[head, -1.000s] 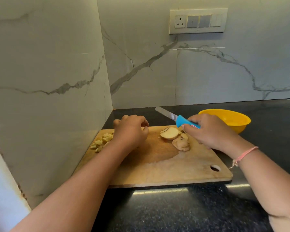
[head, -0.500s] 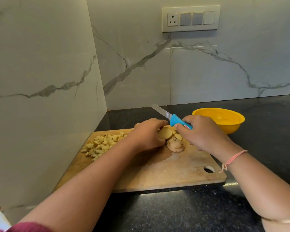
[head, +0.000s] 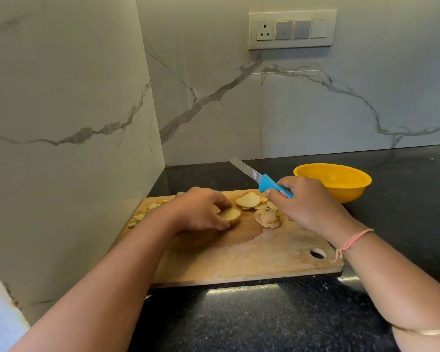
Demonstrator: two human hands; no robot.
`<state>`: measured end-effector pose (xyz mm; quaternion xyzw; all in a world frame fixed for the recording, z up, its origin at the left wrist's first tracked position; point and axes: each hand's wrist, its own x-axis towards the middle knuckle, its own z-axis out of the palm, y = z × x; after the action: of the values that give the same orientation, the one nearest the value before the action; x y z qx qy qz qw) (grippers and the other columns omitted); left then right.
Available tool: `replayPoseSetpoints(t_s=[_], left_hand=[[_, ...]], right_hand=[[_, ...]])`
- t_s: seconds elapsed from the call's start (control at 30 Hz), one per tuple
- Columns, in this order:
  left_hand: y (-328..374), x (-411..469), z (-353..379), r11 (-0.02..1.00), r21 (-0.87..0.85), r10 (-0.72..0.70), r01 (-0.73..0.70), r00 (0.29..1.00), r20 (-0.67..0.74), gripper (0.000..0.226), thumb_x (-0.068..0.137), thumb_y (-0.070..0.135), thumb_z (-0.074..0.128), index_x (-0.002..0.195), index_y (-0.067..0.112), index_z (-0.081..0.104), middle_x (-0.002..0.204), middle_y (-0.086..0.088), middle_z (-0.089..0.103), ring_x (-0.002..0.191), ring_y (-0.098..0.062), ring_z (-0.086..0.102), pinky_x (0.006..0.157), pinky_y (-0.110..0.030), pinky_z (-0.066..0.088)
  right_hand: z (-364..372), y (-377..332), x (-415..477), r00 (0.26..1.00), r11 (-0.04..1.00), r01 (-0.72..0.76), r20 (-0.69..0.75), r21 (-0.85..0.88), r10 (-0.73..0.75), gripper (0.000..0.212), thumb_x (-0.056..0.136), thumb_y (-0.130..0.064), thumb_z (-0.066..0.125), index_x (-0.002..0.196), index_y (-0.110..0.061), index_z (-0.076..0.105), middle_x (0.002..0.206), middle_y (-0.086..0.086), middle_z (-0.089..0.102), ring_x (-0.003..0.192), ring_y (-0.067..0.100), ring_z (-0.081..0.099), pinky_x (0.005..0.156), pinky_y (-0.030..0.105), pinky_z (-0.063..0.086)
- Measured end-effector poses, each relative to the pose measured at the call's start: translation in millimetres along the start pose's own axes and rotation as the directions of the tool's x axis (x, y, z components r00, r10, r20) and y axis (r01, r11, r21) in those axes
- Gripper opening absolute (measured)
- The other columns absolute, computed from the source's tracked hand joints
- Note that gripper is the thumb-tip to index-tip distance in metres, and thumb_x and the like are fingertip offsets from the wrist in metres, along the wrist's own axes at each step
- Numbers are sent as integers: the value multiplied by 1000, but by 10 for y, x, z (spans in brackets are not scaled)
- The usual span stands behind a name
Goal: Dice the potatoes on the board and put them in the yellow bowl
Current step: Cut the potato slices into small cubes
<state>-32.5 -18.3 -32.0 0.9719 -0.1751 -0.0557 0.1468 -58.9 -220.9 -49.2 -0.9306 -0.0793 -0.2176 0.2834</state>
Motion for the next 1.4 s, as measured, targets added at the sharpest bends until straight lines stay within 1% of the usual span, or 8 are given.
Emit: replayPoseSetpoints(t_s=[0.17, 0.27, 0.37, 0.5, 0.67, 0.8, 1.13, 1.4], left_hand=[[-16, -12, 5, 1000, -8, 3, -3, 999, 49, 59, 88, 27, 62, 142, 33, 39, 141, 11, 47, 134, -17, 38, 113, -52, 24], [-12, -1, 28, 999, 15, -35, 35, 999, 10, 58, 89, 47, 59, 141, 35, 37, 137, 13, 50, 130, -16, 42, 111, -46, 25], [13, 27, 72, 997, 46, -61, 66, 994, -95, 59, 84, 60, 58, 134, 35, 42, 125, 14, 57, 120, -13, 48, 101, -42, 25], [2, 45, 102, 999, -20, -30, 28, 991, -130, 51, 84, 52, 64, 128, 35, 45, 115, 15, 63, 115, -10, 52, 94, -38, 26], [-33, 28, 84, 999, -46, -11, 6, 995, -101, 49, 86, 45, 65, 129, 36, 44, 124, 15, 58, 118, -10, 50, 90, -35, 24], [-95, 30, 62, 999, -8, -50, 49, 997, -65, 52, 86, 49, 63, 132, 36, 40, 131, 13, 55, 121, -12, 48, 96, -40, 27], [-111, 49, 74, 995, -42, -94, 90, 991, -100, 64, 81, 55, 65, 135, 32, 40, 131, 9, 57, 122, -16, 51, 108, -46, 32], [-113, 40, 75, 989, -117, -99, 89, 992, -77, 62, 80, 47, 70, 132, 26, 45, 127, 4, 59, 117, -17, 54, 104, -44, 42]], right_hand=[[33, -53, -38, 999, 999, 36, 23, -28, -36, 30, 94, -41, 50, 102, -16, 64, 81, -1, 63, 64, 12, 56, 51, 19, 42], [52, -94, -55, 998, 998, 45, 40, -51, -43, 32, 94, -42, 49, 105, -17, 65, 88, -1, 65, 74, 13, 58, 58, 20, 44], [37, -138, -82, 998, 996, 46, 54, -79, -41, 33, 94, -42, 48, 109, -16, 64, 90, -2, 63, 75, 12, 57, 52, 16, 37], [-10, -214, -148, 998, 993, 41, 57, -109, -35, 35, 95, -40, 48, 117, -17, 61, 96, -1, 63, 78, 10, 56, 52, 16, 37], [-62, -323, -367, 997, 991, 10, 83, -133, 1, 32, 95, -38, 47, 116, -18, 61, 94, 1, 65, 78, 14, 59, 61, 28, 46], [-52, -371, -557, 993, 986, 9, 122, -165, 12, 32, 96, -40, 44, 116, -23, 61, 91, -2, 63, 78, 13, 58, 58, 26, 42], [-77, -556, -695, 982, 965, 32, 188, -262, 18, 42, 99, -40, 37, 138, -27, 44, 121, -4, 59, 98, 12, 56, 69, 21, 42], [-25, -638, -661, 969, 938, -8, 228, -348, 93, 40, 100, -40, 36, 136, -24, 44, 111, 1, 58, 79, 15, 45, 50, 21, 29]])
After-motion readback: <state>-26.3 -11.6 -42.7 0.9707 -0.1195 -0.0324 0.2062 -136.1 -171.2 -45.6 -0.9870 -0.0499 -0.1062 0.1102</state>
